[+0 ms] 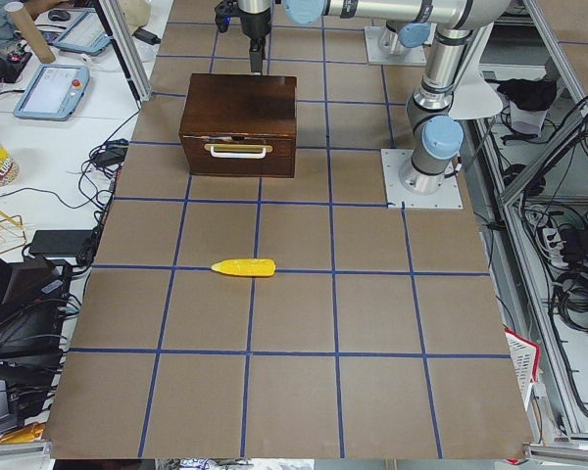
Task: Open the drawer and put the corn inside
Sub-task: 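Move the left gripper down beside the cabinet toward the white drawer handle, then position the left gripper at the white handle and close on it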
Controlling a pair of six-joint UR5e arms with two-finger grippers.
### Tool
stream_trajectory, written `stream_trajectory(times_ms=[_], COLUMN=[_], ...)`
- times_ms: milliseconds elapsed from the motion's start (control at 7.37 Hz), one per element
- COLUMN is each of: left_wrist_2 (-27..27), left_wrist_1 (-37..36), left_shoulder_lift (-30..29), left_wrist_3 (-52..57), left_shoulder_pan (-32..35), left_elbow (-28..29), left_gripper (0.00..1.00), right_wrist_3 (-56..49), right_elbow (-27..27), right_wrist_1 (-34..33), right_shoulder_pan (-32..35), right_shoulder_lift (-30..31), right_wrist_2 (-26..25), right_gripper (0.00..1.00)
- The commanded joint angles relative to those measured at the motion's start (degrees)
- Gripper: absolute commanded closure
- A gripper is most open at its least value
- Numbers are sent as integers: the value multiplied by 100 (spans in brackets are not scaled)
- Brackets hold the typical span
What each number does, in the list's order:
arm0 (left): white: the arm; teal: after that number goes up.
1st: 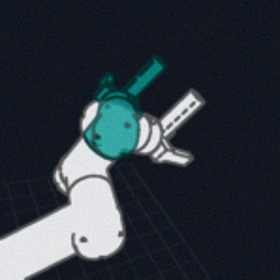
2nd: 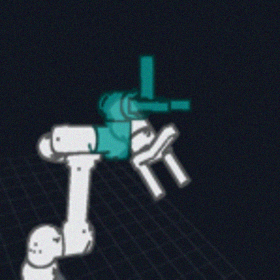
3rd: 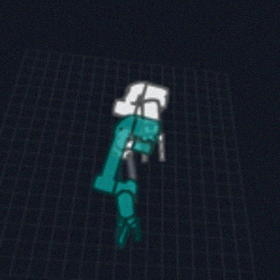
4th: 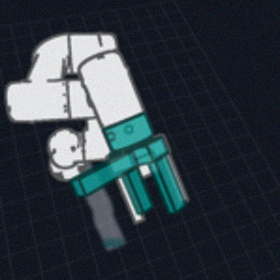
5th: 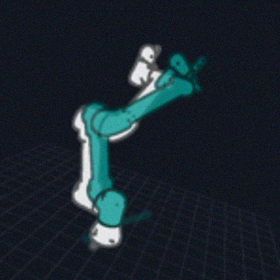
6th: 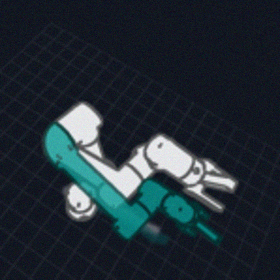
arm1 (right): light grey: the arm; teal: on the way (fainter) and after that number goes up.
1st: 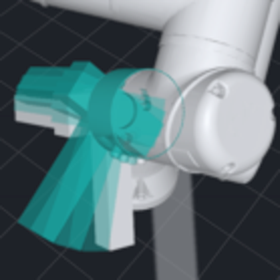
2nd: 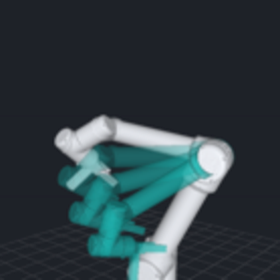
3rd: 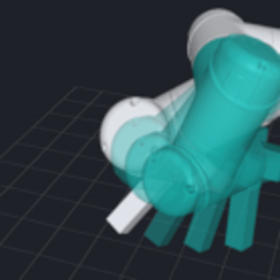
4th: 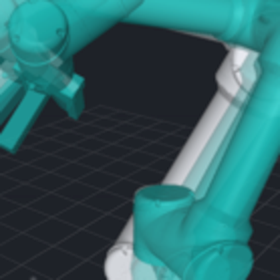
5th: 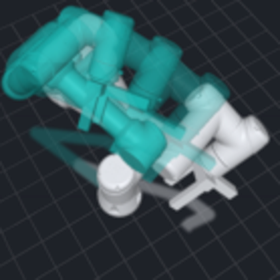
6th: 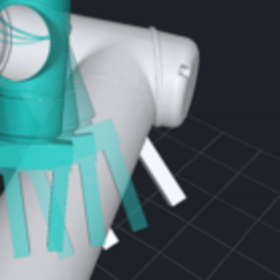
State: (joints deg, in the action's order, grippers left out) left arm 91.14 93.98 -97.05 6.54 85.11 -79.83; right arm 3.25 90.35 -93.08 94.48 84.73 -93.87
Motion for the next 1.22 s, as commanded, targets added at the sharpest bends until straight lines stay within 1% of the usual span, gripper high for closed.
stream_trajectory(times_ms=[0, 136, 407, 814, 950, 1086], left_wrist_2=[-9, -9, 0, -79, -288, -664], left_wrist_1=[-248, -527, -601, -1004, -1083, -1223], left_shoulder_lift=[-357, -585, -990, -1368, -1448, -1466], left_wrist_3=[627, 1073, 1786, 2158, 2167, 2158], left_shoulder_pan=[-606, -888, -1381, -1611, -1708, -1874], left_elbow=[3, 3, -14, -102, -163, -364], left_gripper=[0, 0, 0, 0, 0, 0], right_wrist_3=[0, 0, 0, 0, 0, 0], right_elbow=[0, 0, 0, 0, 0, 0], right_wrist_1=[-9, -9, 0, 0, 0, 0], right_shoulder_pan=[0, 0, 0, 0, 0, 0], right_shoulder_lift=[0, 0, 0, 0, 0, 0], right_wrist_2=[0, 0, -9, -9, 0, -9], right_gripper=[0, 0, 0, 0, 0, 0])
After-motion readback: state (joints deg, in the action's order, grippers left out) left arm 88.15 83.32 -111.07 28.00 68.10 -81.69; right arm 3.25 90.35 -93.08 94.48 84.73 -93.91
